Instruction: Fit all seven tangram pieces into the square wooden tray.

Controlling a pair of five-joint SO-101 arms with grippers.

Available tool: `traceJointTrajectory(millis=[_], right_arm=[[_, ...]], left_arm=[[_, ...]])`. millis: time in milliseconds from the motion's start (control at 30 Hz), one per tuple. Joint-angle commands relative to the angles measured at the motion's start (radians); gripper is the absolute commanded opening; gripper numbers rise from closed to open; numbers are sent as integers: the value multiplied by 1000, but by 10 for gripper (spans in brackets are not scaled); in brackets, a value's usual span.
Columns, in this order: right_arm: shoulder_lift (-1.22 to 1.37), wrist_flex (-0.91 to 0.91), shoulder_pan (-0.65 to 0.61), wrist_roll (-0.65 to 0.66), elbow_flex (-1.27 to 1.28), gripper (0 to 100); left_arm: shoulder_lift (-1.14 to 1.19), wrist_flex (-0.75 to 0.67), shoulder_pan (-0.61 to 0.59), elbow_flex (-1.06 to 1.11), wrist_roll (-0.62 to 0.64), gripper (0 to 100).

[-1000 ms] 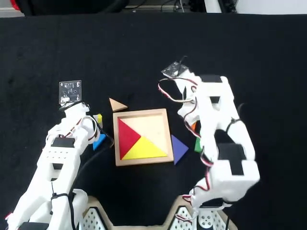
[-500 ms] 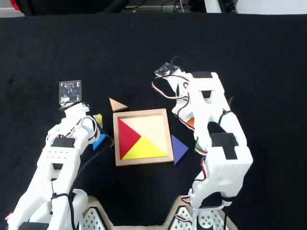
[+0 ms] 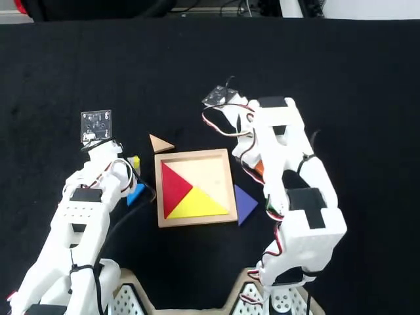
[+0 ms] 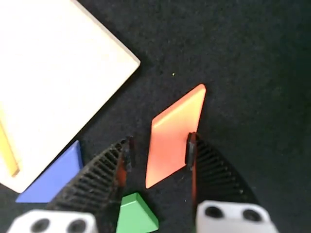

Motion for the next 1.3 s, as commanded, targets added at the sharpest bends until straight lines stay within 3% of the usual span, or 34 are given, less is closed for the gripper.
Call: traceJointTrajectory(millis=[0, 367, 833, 1100, 1267], right_arm=[[-56, -14, -8, 9, -1, 178], [107, -9, -8, 9, -56, 177], [108, -17, -6, 11, -62, 177], [108, -5, 112, -48, -225, 177], [107, 110, 110, -54, -271, 177]], left_arm=[[-12, -20, 5, -8, 2, 173], [-12, -20, 5, -7, 2, 173], [-12, -20, 5, -7, 2, 173], [-12, -20, 5, -8, 2, 173], [-12, -20, 5, -10, 2, 173]])
